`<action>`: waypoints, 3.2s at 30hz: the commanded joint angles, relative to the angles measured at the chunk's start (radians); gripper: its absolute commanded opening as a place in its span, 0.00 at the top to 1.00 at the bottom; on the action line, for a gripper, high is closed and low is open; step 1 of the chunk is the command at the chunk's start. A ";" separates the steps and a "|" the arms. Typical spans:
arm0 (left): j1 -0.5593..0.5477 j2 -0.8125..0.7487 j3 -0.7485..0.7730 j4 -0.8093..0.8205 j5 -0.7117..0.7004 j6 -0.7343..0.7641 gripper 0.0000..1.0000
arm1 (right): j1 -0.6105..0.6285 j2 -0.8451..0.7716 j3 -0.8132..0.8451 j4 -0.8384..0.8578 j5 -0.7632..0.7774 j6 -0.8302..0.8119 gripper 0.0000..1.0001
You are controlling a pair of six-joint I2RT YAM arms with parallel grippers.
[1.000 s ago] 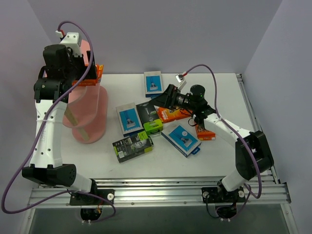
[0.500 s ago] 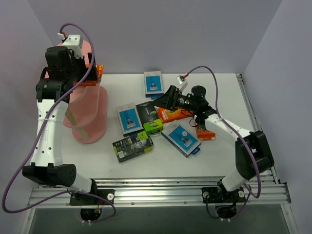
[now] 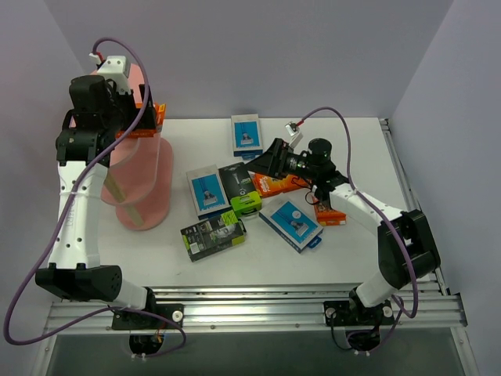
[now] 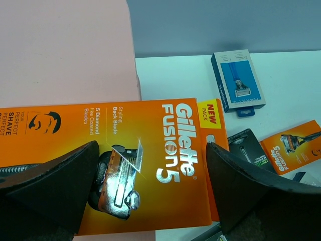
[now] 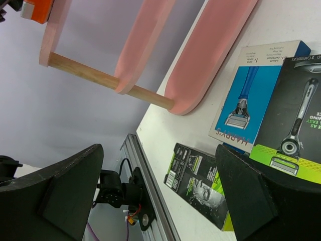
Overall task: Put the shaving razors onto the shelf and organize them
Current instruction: Place the shaving razor onto shelf
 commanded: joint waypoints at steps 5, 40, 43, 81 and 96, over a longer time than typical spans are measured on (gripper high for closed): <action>0.019 -0.013 0.001 -0.015 0.057 -0.026 0.03 | -0.008 -0.046 -0.019 0.037 -0.025 -0.021 0.10; 0.018 0.031 -0.091 0.025 -0.132 -0.019 0.05 | -0.043 -0.059 -0.028 -0.014 -0.028 -0.056 0.09; 0.023 0.051 -0.079 0.034 -0.135 -0.016 0.05 | -0.047 -0.053 -0.028 -0.014 -0.033 -0.059 0.09; 0.089 0.511 0.390 -0.011 -0.052 0.030 0.05 | -0.115 0.138 0.003 0.141 -0.137 -0.024 0.09; 0.093 0.525 0.496 -0.031 -0.043 0.030 0.03 | -0.124 0.157 -0.002 0.145 -0.140 -0.027 0.09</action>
